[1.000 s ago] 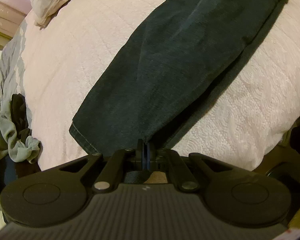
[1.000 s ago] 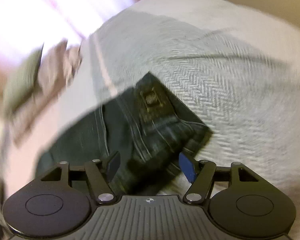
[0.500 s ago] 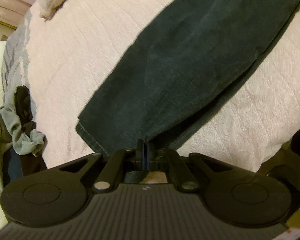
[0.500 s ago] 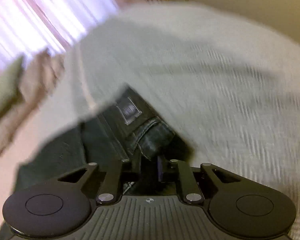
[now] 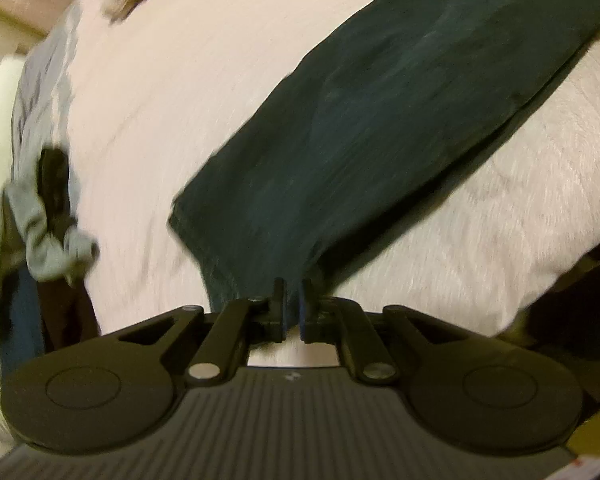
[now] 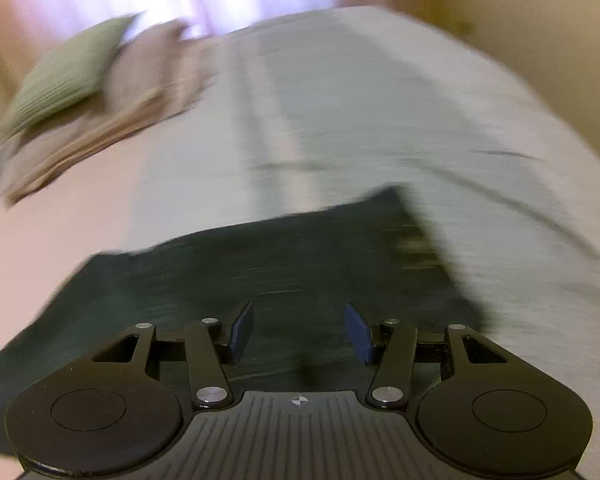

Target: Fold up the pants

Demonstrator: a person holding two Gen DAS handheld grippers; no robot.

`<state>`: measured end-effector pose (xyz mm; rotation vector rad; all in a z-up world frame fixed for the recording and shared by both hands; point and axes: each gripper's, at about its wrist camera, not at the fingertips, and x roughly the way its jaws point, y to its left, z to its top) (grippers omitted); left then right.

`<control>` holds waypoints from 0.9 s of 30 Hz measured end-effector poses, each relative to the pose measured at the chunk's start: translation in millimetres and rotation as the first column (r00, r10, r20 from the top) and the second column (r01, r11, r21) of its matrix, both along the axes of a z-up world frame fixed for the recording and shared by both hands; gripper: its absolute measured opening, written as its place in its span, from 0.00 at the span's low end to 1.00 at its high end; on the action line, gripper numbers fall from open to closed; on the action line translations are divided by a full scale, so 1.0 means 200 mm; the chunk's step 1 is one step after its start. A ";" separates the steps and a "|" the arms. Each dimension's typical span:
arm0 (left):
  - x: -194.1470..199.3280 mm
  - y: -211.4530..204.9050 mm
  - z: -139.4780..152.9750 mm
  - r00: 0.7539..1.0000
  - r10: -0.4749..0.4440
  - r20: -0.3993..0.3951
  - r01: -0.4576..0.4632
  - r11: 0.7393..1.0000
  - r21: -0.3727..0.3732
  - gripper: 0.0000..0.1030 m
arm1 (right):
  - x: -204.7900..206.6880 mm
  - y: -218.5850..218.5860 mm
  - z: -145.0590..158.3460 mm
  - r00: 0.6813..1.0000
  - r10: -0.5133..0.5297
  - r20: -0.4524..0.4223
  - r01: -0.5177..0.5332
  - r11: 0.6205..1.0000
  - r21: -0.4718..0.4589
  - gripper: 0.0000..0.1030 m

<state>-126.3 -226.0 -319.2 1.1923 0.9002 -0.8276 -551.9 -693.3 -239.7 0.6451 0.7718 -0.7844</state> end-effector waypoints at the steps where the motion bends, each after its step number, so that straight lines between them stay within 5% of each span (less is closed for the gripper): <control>1: 0.02 0.05 0.01 1.000 0.019 -0.007 -0.019 1.000 -0.008 0.06 | 0.11 0.06 0.00 0.998 0.056 0.006 -0.056 0.998 0.009 0.47; 5: 0.20 0.25 0.09 0.990 0.132 -0.050 -0.136 0.987 -0.084 0.10 | 0.57 0.33 0.03 0.968 0.245 0.051 -0.246 0.969 0.013 0.48; 9: 0.53 0.34 0.11 0.963 0.236 -0.130 -0.261 0.935 -0.241 0.18 | 1.03 0.63 0.01 0.924 0.379 0.056 -0.380 0.925 0.004 0.51; 13: 0.83 0.30 0.01 0.943 0.224 -0.246 -0.300 0.891 -0.340 0.25 | 1.42 0.91 -0.09 0.870 0.493 -0.002 -0.493 0.870 0.027 0.57; 16: 1.01 0.24 -0.10 0.905 0.209 -0.371 -0.352 0.855 -0.379 0.30 | 1.66 1.07 -0.19 0.825 0.559 -0.083 -0.559 0.829 0.034 0.59; 19: 1.11 0.20 -0.19 0.848 0.182 -0.497 -0.412 0.817 -0.404 0.29 | 1.80 1.13 -0.30 0.818 0.559 -0.135 -0.556 0.829 0.060 0.60; 20: 1.13 0.19 -0.21 0.838 0.158 -0.523 -0.412 0.811 -0.415 0.08 | 1.83 1.15 -0.32 0.819 0.553 -0.150 -0.550 0.833 0.067 0.60; 23: 1.09 0.17 -0.16 0.871 0.107 -0.479 -0.345 0.828 -0.442 0.03 | 1.90 1.14 -0.34 0.827 0.535 -0.173 -0.532 0.844 0.066 0.60; 27: 1.12 0.17 -0.04 0.918 0.073 -0.390 -0.288 0.799 -0.527 0.00 | 1.92 1.14 -0.33 0.832 0.527 -0.174 -0.527 0.848 0.049 0.60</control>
